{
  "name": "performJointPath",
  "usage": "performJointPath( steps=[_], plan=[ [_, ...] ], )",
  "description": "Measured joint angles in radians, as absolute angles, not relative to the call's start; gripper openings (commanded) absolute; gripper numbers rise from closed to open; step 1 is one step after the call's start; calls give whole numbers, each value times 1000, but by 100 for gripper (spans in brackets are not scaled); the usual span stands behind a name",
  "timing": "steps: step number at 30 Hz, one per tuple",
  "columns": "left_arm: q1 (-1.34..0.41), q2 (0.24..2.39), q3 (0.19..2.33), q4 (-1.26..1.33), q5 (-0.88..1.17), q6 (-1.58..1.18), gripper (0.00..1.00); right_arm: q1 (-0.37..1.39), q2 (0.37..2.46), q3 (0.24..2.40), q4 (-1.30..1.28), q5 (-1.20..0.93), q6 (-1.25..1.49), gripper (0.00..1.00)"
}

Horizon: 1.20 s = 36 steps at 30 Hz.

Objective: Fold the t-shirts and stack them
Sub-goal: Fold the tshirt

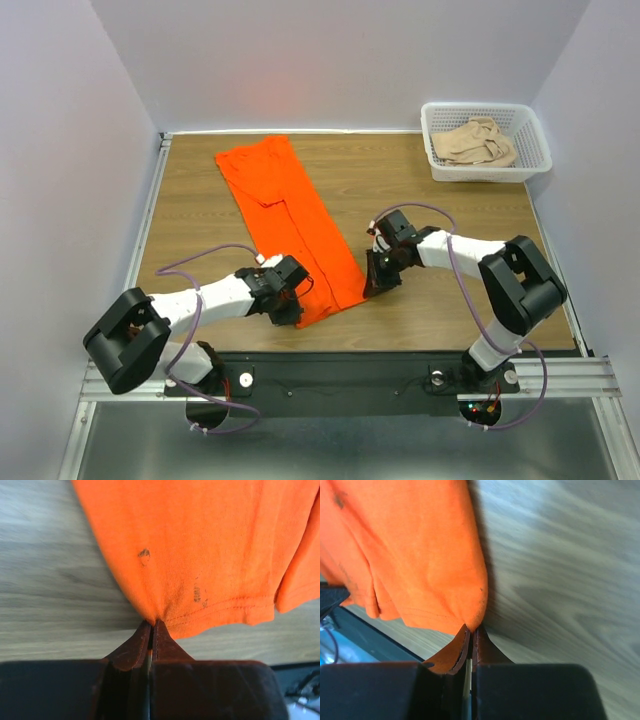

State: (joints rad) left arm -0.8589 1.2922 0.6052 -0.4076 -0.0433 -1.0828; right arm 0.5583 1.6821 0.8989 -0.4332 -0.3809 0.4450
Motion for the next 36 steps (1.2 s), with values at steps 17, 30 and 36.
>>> performJointPath(
  steps=[17,30,36],
  plan=[
    [-985,1198,641,-480,142,-1071,0,559,1533,998,-842,-170,358,1],
    [-630,1095,819,-535,-19,-957,0,559,1791,1562,-897,-147,317,1],
    [-493,1097,823,-505,-88,-871,0,559,1953,1778,-904,-165,296,1]
  ],
)
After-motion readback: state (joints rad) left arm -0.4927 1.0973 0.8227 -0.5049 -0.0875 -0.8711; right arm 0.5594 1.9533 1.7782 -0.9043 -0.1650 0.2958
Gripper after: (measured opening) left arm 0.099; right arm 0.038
